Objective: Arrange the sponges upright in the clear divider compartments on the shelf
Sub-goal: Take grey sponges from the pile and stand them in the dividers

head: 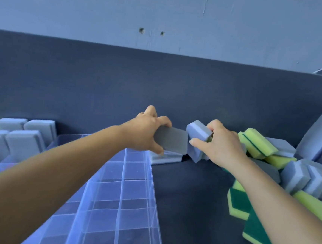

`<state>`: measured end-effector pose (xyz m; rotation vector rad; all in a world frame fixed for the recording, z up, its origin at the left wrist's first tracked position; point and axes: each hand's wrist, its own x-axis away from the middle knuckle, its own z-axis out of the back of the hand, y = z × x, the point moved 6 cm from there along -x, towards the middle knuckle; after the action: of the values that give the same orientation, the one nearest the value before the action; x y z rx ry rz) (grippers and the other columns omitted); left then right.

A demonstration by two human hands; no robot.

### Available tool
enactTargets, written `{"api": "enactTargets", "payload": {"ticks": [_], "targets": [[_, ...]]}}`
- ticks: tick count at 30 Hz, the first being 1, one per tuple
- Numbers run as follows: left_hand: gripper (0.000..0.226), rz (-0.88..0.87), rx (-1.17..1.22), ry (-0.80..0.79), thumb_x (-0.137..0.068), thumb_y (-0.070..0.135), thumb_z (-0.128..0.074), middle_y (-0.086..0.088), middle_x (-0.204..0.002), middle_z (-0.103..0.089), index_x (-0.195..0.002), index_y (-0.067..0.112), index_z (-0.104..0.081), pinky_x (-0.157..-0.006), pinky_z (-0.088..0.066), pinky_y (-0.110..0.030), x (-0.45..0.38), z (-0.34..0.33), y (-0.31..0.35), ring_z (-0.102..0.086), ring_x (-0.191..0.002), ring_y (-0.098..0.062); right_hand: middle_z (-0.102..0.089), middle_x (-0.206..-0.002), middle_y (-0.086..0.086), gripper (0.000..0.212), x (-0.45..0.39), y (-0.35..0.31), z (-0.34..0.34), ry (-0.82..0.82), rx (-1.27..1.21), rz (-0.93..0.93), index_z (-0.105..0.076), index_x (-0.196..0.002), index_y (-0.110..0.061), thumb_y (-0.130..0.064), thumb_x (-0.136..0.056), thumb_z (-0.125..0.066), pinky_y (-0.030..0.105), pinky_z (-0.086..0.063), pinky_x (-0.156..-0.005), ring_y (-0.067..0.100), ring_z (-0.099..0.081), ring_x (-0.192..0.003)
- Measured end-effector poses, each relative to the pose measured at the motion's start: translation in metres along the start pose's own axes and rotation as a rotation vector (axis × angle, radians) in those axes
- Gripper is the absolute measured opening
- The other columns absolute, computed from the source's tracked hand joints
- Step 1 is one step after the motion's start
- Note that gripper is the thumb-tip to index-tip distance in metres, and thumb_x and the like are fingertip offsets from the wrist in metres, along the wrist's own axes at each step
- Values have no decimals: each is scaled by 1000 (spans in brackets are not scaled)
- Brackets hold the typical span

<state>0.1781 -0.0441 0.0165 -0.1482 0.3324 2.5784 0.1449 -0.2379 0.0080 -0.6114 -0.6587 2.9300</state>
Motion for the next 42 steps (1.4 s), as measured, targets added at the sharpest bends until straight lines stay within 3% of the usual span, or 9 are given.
{"api": "enactTargets", "payload": {"ticks": [5,9,13,21,27,30,33,36,42], "targets": [[57,23,-123,59,-74,28,-75,0,-118,-25,-121,38,-45,-64,-46,-25,27,27,-25,-44,-92,-22,-53,-75,-7,47,2,-45,1,41,-131,53,-42,-92,-18,-58,-76,-61,35,-35,-73,25,-37,-99],[57,74,-112,21,-74,24,-74,1,-124,-26,-118,39,-41,-73,-54,-35,53,39,-56,-57,-81,-25,-52,-72,-5,50,9,-81,-1,52,-119,84,-41,-88,-17,-61,-76,-59,36,-36,-66,26,-41,-94],[61,83,-29,23,-73,21,-76,1,-123,-26,-121,38,-44,-81,-55,-35,82,52,-78,-53,-92,-25,-48,-67,-3,51,20,-129,-19,0,-172,127,-35,-76,-17,-59,-74,-64,31,-30,-50,20,-44,-63],[70,141,77,69,-72,19,-75,3,-125,-24,-131,36,-42,-85,-54,-34,144,82,-129,-51,-102,-23,-38,-68,-7,43,45,-223,-63,-226,-491,187,-37,-75,-19,-55,-81,-60,28,-31,-55,14,-36,-59],[85,281,94,178,-70,24,-79,0,-125,-29,-139,30,-31,-80,-52,-31,199,111,-176,-56,-95,-25,-51,-82,-1,15,63,-278,-85,-397,-682,179,-48,-94,-17,-28,-88,-56,31,-37,-72,16,-43,-75],[74,268,107,144,-71,24,-79,1,-122,-30,-132,31,-37,-76,-51,-27,222,116,-191,-55,-96,-24,-64,-101,-4,38,78,-307,-98,-523,-717,227,-44,-123,-26,-19,-89,-60,23,-39,-65,9,-53,-76],[61,285,151,112,-76,31,-75,3,-121,-28,-127,32,-41,-83,-47,-28,240,118,-208,-53,-96,-21,-63,-102,-4,45,93,-331,-108,-584,-683,303,-44,-130,-36,-17,-92,-56,23,-42,-64,9,-54,-77],[39,273,117,127,-89,25,-58,0,-121,-27,-124,33,-43,-81,-44,-26,253,124,-221,-55,-94,-28,-63,-104,2,42,100,-343,-117,-577,-667,322,-47,-127,-42,-18,-93,-53,28,-46,-67,16,-54,-86],[67,324,82,85,-84,15,-64,-12,-117,-52,-135,30,-25,-76,-51,-42,261,121,-249,-58,-86,-30,-67,-94,-3,25,94,-341,-120,-384,-585,288,-50,-103,-37,-22,-85,-61,45,-54,-77,24,-59,-78]]}}
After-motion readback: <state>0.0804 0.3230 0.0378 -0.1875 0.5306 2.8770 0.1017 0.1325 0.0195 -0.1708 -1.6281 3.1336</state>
